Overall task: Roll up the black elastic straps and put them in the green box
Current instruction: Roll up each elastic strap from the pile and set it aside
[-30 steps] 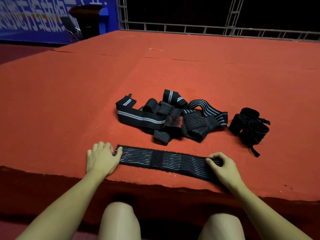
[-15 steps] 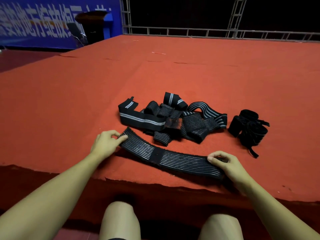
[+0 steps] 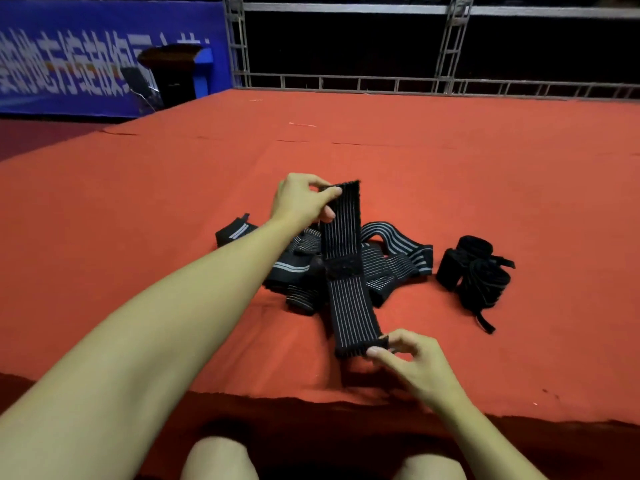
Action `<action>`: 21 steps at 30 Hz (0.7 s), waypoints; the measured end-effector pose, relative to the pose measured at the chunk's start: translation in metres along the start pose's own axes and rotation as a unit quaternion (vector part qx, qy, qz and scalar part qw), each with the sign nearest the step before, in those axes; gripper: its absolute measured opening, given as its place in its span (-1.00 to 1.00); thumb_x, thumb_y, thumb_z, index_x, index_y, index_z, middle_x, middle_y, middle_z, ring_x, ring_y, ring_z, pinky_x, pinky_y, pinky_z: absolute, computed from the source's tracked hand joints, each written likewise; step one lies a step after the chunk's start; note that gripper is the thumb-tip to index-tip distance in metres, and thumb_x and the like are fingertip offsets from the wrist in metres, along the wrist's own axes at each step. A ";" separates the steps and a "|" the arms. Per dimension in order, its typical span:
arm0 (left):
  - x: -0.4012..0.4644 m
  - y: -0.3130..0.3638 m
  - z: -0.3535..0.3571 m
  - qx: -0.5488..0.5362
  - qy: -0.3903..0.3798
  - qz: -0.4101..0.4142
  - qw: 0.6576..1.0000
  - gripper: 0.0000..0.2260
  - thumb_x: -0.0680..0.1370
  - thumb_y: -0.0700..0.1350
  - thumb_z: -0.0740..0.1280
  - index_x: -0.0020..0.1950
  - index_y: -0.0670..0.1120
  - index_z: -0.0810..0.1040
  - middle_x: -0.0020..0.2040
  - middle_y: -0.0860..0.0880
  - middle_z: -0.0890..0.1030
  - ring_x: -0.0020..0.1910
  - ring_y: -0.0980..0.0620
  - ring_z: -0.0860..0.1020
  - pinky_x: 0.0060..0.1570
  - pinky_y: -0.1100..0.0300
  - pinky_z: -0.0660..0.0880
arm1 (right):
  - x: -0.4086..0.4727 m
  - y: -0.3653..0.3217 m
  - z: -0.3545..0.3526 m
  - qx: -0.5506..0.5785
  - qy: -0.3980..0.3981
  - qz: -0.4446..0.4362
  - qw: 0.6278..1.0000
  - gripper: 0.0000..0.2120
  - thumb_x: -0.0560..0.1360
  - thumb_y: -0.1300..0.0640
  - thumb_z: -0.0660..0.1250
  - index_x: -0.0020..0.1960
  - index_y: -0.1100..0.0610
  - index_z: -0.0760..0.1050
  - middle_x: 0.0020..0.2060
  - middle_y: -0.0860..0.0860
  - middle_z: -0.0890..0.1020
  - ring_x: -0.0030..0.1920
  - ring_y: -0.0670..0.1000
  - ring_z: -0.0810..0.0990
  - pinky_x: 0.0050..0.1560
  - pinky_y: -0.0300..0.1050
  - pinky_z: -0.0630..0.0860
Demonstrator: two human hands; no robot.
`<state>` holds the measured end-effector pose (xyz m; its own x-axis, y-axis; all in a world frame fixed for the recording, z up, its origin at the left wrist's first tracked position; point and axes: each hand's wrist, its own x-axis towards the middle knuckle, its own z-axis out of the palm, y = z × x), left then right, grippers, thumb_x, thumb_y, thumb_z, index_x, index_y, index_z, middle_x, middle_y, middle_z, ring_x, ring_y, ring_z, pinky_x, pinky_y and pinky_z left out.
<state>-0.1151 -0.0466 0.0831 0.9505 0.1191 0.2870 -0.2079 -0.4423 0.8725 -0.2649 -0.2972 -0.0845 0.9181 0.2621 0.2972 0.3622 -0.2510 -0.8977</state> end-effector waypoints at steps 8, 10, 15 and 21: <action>0.029 -0.006 0.062 0.007 -0.022 0.001 1.000 -0.70 0.57 0.03 0.45 0.29 0.03 0.61 -0.08 0.04 0.76 -0.02 0.09 0.71 0.16 -0.02 0.62 | 0.009 0.025 -0.004 -0.109 0.060 -0.059 0.990 -0.83 0.43 -0.18 0.48 -0.21 -0.13 0.56 -0.07 -0.15 0.62 0.07 -0.03 0.56 0.15 -0.22 0.43; 0.028 -0.017 0.064 0.054 -0.120 0.004 0.991 -0.38 0.62 0.06 0.40 0.63 0.06 0.23 0.40 -0.01 0.57 0.39 0.04 0.49 0.47 0.01 0.31 | 0.014 0.030 -0.008 -0.127 0.038 -0.048 0.990 -0.85 0.45 -0.20 0.45 -0.17 -0.16 0.57 -0.10 -0.17 0.66 0.02 -0.06 0.60 0.12 -0.14 0.48; -0.018 -0.065 0.065 0.121 -0.174 0.055 0.976 -0.50 0.65 -0.05 0.35 0.58 -0.04 0.35 0.53 -0.04 0.43 0.51 0.00 0.39 0.52 0.09 0.27 | 0.013 0.045 -0.010 -0.159 -0.026 0.023 0.987 -0.87 0.49 -0.03 0.52 -0.15 -0.19 0.58 -0.09 -0.26 0.67 -0.05 -0.15 0.63 0.03 -0.24 0.48; -0.123 -0.112 0.078 0.111 -0.181 0.136 0.968 -0.75 0.57 0.03 0.24 0.14 -0.01 0.62 0.07 0.07 0.62 0.09 0.10 0.57 0.20 0.12 0.48 | 0.015 0.046 -0.009 -0.169 -0.094 0.049 0.980 -0.88 0.57 0.08 0.45 -0.07 -0.15 0.61 -0.12 -0.24 0.69 -0.02 -0.19 0.64 0.08 -0.24 0.48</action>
<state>-0.1914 -0.0809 -0.0805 0.8941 -0.3309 0.3018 -0.4460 -0.5974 0.6665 -0.2335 -0.3128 -0.1185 0.9169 0.3807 0.1200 0.3348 -0.5696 -0.7507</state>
